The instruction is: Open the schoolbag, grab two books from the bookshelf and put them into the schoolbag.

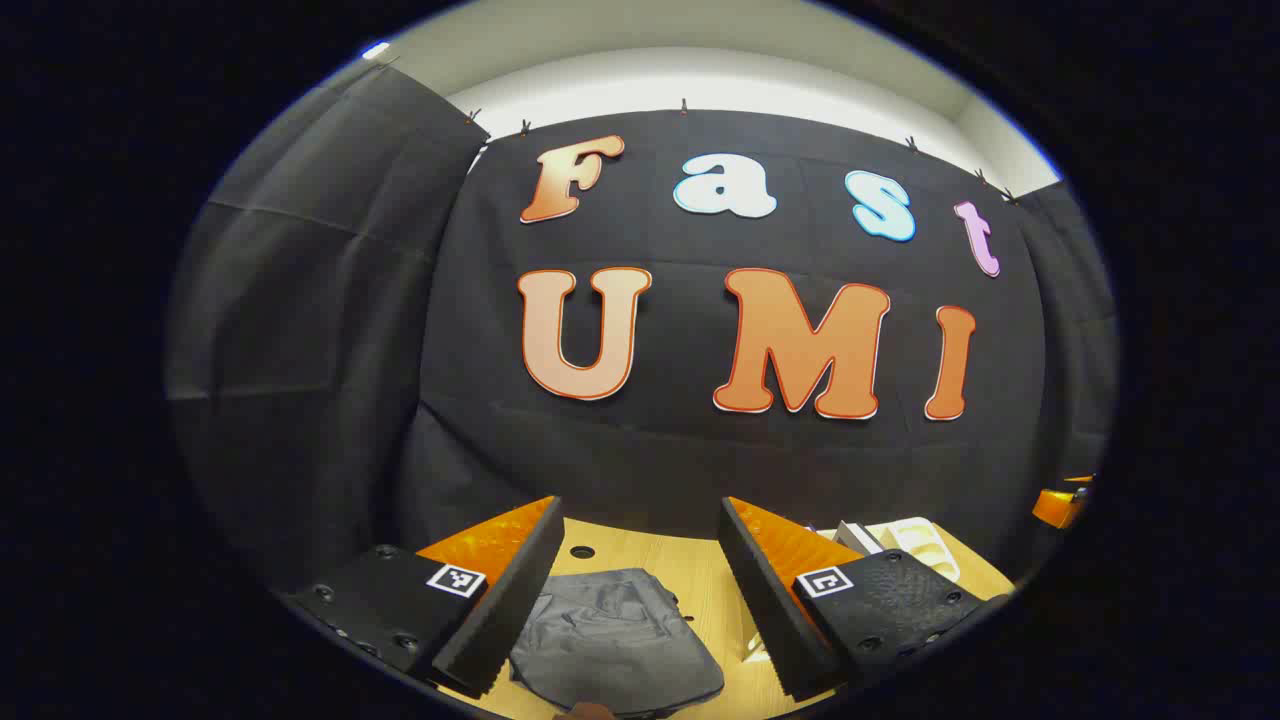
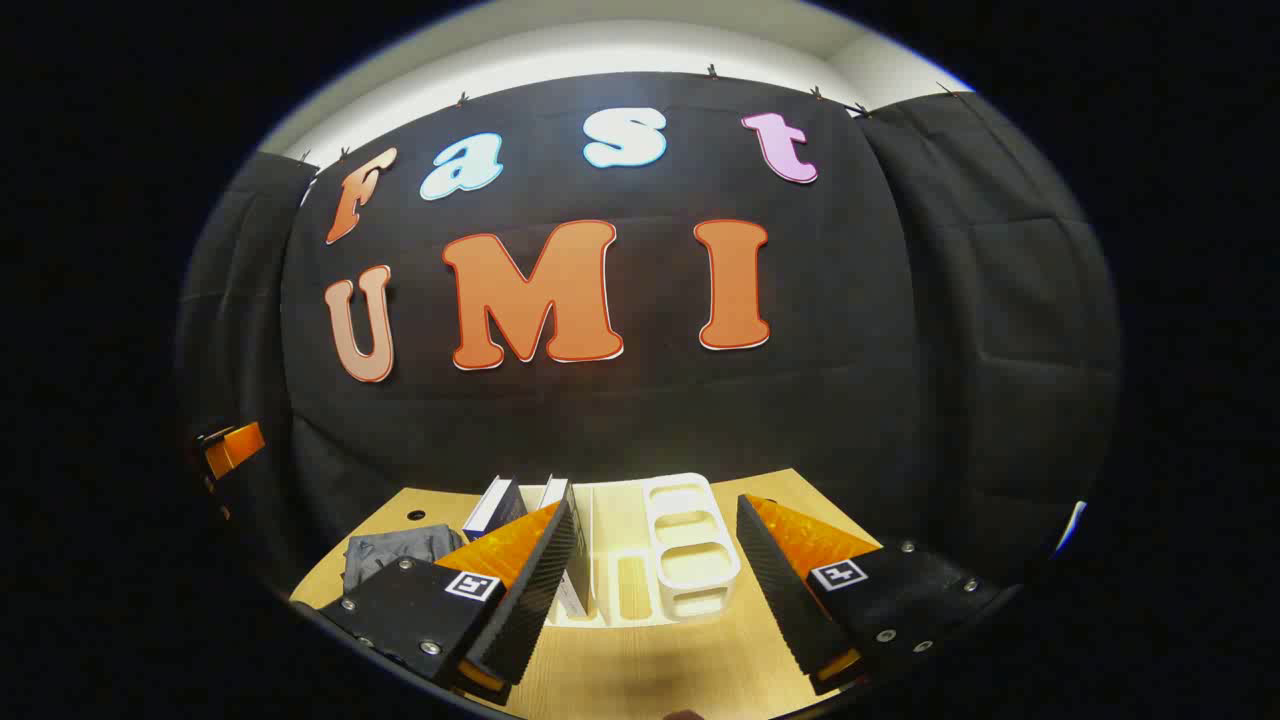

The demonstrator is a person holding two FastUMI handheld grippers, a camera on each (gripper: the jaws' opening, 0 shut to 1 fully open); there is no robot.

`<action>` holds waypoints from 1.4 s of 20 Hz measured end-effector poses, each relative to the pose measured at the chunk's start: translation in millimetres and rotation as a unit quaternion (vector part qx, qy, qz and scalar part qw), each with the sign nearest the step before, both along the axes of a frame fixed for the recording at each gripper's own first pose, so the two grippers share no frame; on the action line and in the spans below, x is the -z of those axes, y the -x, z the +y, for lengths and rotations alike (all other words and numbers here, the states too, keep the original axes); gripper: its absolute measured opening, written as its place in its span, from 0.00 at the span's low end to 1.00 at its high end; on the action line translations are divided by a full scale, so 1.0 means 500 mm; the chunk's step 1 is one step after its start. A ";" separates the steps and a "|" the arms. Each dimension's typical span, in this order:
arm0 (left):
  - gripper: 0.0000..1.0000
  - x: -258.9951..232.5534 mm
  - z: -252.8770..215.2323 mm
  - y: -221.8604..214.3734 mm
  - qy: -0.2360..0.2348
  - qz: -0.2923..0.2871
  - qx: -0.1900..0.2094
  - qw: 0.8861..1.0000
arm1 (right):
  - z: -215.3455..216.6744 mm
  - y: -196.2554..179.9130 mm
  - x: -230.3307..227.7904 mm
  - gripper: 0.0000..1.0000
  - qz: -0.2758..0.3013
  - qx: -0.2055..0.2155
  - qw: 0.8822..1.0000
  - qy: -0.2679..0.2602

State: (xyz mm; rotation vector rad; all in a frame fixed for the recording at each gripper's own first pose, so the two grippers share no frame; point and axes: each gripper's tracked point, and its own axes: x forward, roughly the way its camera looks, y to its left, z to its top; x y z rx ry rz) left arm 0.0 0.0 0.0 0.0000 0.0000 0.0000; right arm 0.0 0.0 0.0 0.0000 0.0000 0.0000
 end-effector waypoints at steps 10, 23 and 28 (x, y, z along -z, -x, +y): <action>0.97 0.010 0.016 -0.020 -0.021 0.010 0.012 1.000 | 0.029 -0.001 -0.033 0.97 -0.018 0.007 1.000 0.002; 0.97 0.013 0.039 -0.024 -0.049 0.009 0.007 0.999 | 0.052 -0.010 -0.025 0.97 -0.011 0.003 1.000 0.017; 0.97 0.019 0.036 -0.026 -0.095 0.011 0.014 0.995 | 0.042 -0.012 -0.001 0.97 0.003 0.007 1.000 0.002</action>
